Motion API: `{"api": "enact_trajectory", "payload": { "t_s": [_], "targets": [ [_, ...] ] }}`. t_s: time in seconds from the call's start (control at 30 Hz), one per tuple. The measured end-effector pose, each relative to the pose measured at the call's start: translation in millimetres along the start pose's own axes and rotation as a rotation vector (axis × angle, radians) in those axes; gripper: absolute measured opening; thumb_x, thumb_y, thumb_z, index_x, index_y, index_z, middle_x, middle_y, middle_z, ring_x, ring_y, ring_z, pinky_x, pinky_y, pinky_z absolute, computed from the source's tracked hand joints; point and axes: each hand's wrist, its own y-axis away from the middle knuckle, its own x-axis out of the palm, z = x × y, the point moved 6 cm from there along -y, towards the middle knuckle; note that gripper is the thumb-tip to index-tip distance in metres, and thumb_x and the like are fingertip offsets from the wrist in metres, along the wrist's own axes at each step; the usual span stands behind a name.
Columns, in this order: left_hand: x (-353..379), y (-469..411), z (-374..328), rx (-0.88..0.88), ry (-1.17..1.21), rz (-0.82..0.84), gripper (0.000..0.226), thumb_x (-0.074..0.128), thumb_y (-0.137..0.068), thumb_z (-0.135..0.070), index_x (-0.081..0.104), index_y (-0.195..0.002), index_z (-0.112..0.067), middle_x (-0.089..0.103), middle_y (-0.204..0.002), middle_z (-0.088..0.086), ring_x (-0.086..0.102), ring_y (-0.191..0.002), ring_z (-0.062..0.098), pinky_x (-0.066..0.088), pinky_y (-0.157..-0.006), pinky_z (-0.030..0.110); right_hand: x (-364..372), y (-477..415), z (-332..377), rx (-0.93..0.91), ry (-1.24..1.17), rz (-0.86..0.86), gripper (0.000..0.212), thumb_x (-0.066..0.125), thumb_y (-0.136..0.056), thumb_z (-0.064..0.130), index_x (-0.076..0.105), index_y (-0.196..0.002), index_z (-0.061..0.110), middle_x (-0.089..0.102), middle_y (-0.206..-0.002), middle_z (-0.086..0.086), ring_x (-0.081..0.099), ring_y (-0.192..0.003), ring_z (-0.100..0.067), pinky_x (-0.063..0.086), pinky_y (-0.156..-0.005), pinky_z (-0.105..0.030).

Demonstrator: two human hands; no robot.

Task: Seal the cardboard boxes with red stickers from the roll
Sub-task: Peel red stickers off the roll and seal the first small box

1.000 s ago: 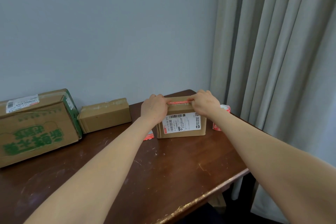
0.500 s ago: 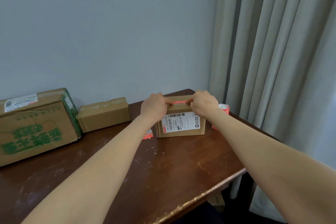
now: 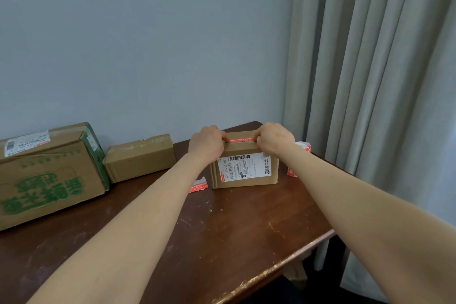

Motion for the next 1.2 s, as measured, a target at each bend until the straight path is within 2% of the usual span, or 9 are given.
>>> {"api": "enact_trajectory", "payload": {
  "t_s": [0.1, 0.17, 0.33, 0.5, 0.67, 0.8, 0.97, 1.1, 1.2],
  "targets": [
    [0.2, -1.3, -0.7, -0.004, -0.01, -0.054, 0.04, 0.036, -0.099, -0.013, 0.056, -0.132, -0.024, 0.053, -0.124, 0.006, 0.052, -0.109, 0.024, 0.048, -0.088, 0.038, -4.1, -1.8, -0.4, -0.013, -0.013, -0.006, 0.038, 0.044, -0.093, 0.014, 0.066, -0.123, 0.022, 0.064, -0.122, -0.001, 0.059, -0.105, -0.023, 0.049, -0.081, -0.035],
    [2.9, -1.9, -0.1, -0.016, -0.027, -0.07, 0.04, 0.038, -0.1, -0.013, 0.052, -0.136, -0.023, 0.05, -0.123, 0.007, 0.049, -0.11, 0.024, 0.046, -0.089, 0.037, -4.3, -3.4, -2.2, -0.022, -0.013, -0.005, 0.038, 0.043, -0.094, 0.016, 0.063, -0.127, 0.021, 0.063, -0.126, -0.002, 0.057, -0.111, -0.025, 0.049, -0.085, -0.037],
    [12.3, -5.0, 1.4, -0.027, -0.072, 0.0, 0.038, 0.038, -0.099, -0.013, 0.061, -0.127, -0.025, 0.049, -0.114, 0.007, 0.048, -0.103, 0.023, 0.045, -0.081, 0.033, 4.3, -6.0, -3.4, -0.021, 0.046, 0.048, 0.036, 0.042, -0.092, 0.012, 0.074, -0.107, 0.022, 0.065, -0.108, -0.004, 0.057, -0.096, -0.025, 0.053, -0.078, -0.039],
    [13.1, -4.4, 1.0, -0.035, 0.004, 0.027, 0.04, 0.037, -0.1, -0.014, 0.059, -0.129, -0.029, 0.05, -0.117, 0.007, 0.049, -0.105, 0.024, 0.049, -0.085, 0.038, 5.3, -7.5, -5.3, -0.009, 0.017, 0.057, 0.035, 0.043, -0.092, 0.011, 0.074, -0.106, 0.02, 0.068, -0.101, -0.001, 0.06, -0.088, -0.023, 0.054, -0.072, -0.037],
    [2.5, -0.8, 7.4, -0.041, 0.049, -0.053, 0.044, 0.031, -0.099, -0.011, 0.064, -0.123, -0.028, 0.06, -0.116, 0.003, 0.057, -0.102, 0.023, 0.05, -0.08, 0.034, -4.9, -2.9, -5.0, -0.034, -0.01, -0.013, 0.036, 0.043, -0.093, 0.014, 0.074, -0.109, 0.023, 0.07, -0.104, 0.001, 0.063, -0.089, -0.021, 0.053, -0.071, -0.034],
    [1.4, 0.6, 2.3, -0.043, 0.066, -0.004, 0.04, 0.034, -0.099, -0.011, 0.067, -0.118, -0.025, 0.059, -0.123, 0.004, 0.057, -0.106, 0.025, 0.048, -0.081, 0.033, 1.1, -2.2, -4.1, -0.03, 0.023, -0.009, 0.035, 0.044, -0.092, 0.012, 0.076, -0.104, 0.021, 0.07, -0.103, -0.001, 0.062, -0.087, -0.022, 0.049, -0.066, -0.031],
    [-1.4, -1.0, -3.1, -0.026, -0.008, -0.03, 0.041, 0.034, -0.098, -0.009, 0.067, -0.118, -0.024, 0.062, -0.121, 0.003, 0.06, -0.103, 0.024, 0.049, -0.079, 0.033, 0.2, -7.3, -6.7, -0.017, -0.043, 0.046, 0.034, 0.044, -0.091, 0.011, 0.074, -0.106, 0.019, 0.07, -0.105, -0.001, 0.062, -0.088, -0.021, 0.049, -0.069, -0.032],
    [0.9, -4.1, -2.6, -0.035, -0.022, -0.088, 0.04, 0.033, -0.1, -0.013, 0.057, -0.131, -0.022, 0.057, -0.123, 0.006, 0.053, -0.11, 0.025, 0.047, -0.086, 0.036, -3.7, -8.6, -8.2, -0.024, -0.07, 0.024, 0.038, 0.042, -0.093, 0.013, 0.066, -0.122, 0.019, 0.065, -0.122, 0.0, 0.061, -0.106, -0.022, 0.05, -0.083, -0.034],
    [6.7, -4.7, -1.6, -0.032, -0.059, -0.058, 0.038, 0.035, -0.1, -0.015, 0.06, -0.128, -0.02, 0.052, -0.115, 0.007, 0.047, -0.108, 0.023, 0.044, -0.082, 0.034, 2.1, -8.9, -6.5, -0.035, -0.017, 0.059, 0.038, 0.041, -0.092, 0.01, 0.073, -0.11, 0.02, 0.069, -0.109, -0.002, 0.063, -0.095, -0.023, 0.053, -0.076, -0.035]
  ]
}}
